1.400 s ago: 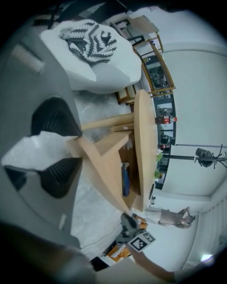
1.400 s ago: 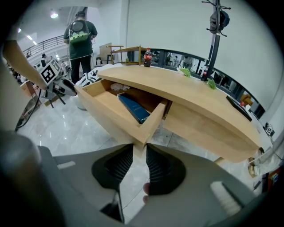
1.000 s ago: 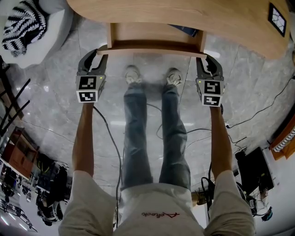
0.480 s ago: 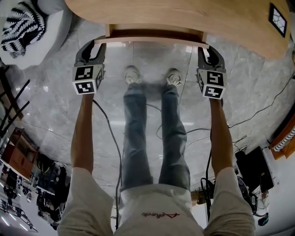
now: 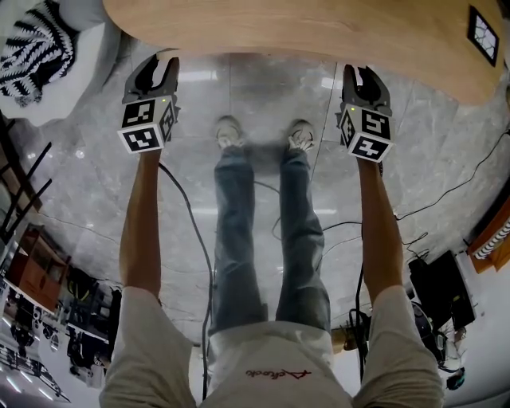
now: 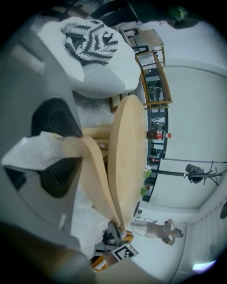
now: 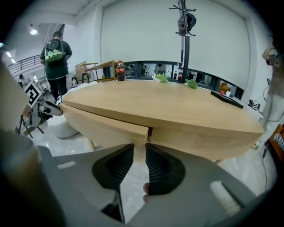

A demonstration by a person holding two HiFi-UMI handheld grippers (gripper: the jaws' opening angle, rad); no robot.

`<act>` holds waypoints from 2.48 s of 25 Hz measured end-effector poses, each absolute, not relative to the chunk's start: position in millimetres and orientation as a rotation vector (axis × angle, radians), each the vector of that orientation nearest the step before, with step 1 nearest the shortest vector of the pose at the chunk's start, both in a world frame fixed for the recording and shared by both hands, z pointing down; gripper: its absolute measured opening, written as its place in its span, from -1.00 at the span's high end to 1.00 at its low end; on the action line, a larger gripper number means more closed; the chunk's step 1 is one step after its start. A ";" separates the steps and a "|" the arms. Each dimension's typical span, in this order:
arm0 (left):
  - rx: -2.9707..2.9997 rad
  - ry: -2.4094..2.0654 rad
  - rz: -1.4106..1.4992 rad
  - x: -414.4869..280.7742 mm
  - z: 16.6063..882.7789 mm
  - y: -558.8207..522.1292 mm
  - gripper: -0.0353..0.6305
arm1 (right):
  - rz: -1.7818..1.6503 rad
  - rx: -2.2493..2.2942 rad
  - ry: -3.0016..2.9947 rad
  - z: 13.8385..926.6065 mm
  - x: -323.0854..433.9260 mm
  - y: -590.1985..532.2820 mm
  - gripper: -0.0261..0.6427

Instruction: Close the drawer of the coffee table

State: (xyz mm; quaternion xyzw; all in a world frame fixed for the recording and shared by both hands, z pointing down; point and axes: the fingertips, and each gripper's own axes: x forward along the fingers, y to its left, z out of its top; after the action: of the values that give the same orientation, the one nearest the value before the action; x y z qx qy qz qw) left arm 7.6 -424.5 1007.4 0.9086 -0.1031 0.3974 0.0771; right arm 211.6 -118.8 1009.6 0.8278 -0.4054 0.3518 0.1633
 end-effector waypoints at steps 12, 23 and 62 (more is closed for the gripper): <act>2.731 -0.355 1.112 29.9 1009.4 -440.2 0.47 | 1.087 2.599 -1.015 1013.7 233.4 -131.2 0.66; 2.715 -0.376 1.078 30.2 1009.5 -443.2 0.48 | 1.110 2.637 -0.964 1013.5 234.2 -132.0 0.64; 2.795 -0.298 0.895 12.3 806.8 -324.1 0.89 | 0.852 2.554 -1.248 798.8 166.1 -116.2 0.91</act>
State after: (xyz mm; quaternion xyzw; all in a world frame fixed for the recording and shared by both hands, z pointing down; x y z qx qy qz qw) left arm 12.3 -324.1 806.8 0.9431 -0.1006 0.3020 0.0959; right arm 166.1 -116.2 798.8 0.8574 -0.4190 0.2859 0.0869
